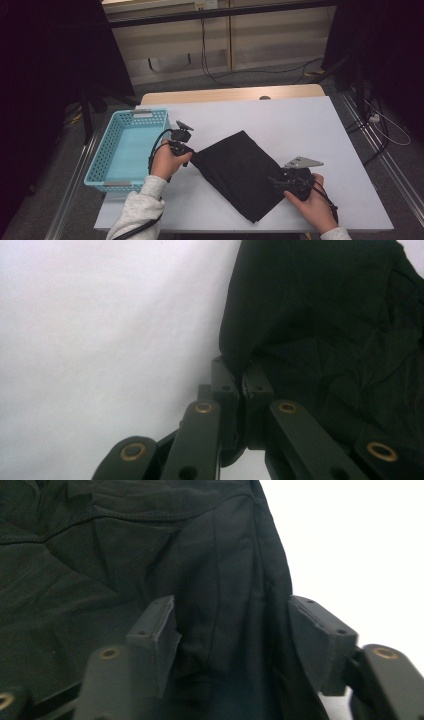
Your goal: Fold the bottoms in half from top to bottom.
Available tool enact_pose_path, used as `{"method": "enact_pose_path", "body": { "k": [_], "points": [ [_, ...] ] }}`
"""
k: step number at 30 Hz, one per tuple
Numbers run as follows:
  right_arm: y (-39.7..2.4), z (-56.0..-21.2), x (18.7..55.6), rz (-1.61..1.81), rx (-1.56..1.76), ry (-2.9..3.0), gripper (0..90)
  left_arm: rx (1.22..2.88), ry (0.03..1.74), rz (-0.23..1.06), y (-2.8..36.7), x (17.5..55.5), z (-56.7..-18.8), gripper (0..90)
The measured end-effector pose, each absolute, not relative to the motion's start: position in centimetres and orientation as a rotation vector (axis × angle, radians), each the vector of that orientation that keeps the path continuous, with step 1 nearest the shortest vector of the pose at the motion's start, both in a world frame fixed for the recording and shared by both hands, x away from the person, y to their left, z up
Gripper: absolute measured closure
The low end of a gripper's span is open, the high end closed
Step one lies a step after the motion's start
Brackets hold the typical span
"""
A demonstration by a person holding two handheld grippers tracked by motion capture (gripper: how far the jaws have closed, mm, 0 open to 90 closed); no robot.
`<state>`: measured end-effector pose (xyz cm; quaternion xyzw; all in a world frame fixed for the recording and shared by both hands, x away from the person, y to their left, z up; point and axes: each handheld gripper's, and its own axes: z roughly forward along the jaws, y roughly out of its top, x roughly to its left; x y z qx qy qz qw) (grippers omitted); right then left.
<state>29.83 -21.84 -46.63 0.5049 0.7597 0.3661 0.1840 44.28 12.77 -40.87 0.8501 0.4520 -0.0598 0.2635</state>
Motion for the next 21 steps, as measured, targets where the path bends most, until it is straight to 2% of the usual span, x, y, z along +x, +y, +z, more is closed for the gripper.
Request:
{"method": "enact_pose_path", "body": {
  "k": [8, 10, 13, 18, 21],
  "points": [
    [-21.7, -46.6, 29.7, 1.042, 1.439, 2.124, 49.7, 2.293, 1.227, -0.150, 12.5, 44.1, -40.8, 86.8],
    [-21.5, -46.6, 29.7, 1.058, 1.438, 2.126, 58.6, 2.291, 1.227, -0.152, 12.5, 44.2, -40.9, 86.7],
    [-21.1, -46.7, 29.7, 1.106, 1.426, 2.147, 77.4, 2.291, 1.226, -0.147, 12.6, 44.2, -40.9, 86.6],
    [-20.8, -46.6, 29.6, 1.104, 1.420, 2.154, 80.3, 2.286, 1.218, -0.128, 12.7, 44.1, -40.8, 85.6],
    [-20.9, -46.6, 29.5, 1.111, 1.422, 2.160, 80.7, 2.288, 1.210, -0.110, 12.7, 43.9, -40.9, 81.9]
  ]
}}
